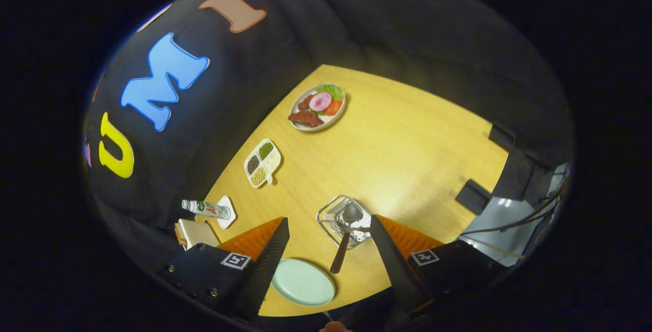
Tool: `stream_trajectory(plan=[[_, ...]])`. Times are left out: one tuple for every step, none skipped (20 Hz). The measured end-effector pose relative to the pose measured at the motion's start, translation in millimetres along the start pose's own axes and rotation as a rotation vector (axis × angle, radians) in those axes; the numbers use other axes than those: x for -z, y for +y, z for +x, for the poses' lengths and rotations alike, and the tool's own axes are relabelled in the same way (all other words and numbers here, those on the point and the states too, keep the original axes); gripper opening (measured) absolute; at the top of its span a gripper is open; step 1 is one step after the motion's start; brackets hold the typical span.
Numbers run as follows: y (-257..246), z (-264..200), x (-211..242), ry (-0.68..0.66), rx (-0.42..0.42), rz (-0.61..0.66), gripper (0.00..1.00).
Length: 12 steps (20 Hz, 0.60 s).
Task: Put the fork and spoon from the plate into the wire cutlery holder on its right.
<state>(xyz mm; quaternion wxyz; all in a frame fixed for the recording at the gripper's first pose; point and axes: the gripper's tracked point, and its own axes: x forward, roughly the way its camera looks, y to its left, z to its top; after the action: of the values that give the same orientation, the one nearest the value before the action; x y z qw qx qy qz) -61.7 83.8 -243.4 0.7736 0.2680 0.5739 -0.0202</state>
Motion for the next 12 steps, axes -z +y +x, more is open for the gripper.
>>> stream_trajectory(plan=[[6, -6, -14, -0.072, 0.004, -0.045, 0.98], [13, -13, -28, -0.143, 0.006, -0.089, 0.98], [19, -20, -40, -0.211, 0.008, -0.126, 0.98], [26, -30, -57, -0.299, 0.014, -0.172, 0.98], [33, -40, -70, -0.374, 0.021, -0.213, 0.98], [39, -50, -82, -0.447, 0.028, -0.247, 0.97], [50, -62, -97, -0.537, 0.027, -0.295, 0.97], [59, -74, -108, -0.621, 0.033, -0.342, 0.97], [65, -83, -119, -0.694, 0.042, -0.386, 0.98], [74, -96, -129, -0.772, 0.053, -0.439, 0.98], [78, -104, -132, -0.809, 0.064, -0.466, 0.97], [86, -110, -131, -0.831, 0.060, -0.487, 0.97]])
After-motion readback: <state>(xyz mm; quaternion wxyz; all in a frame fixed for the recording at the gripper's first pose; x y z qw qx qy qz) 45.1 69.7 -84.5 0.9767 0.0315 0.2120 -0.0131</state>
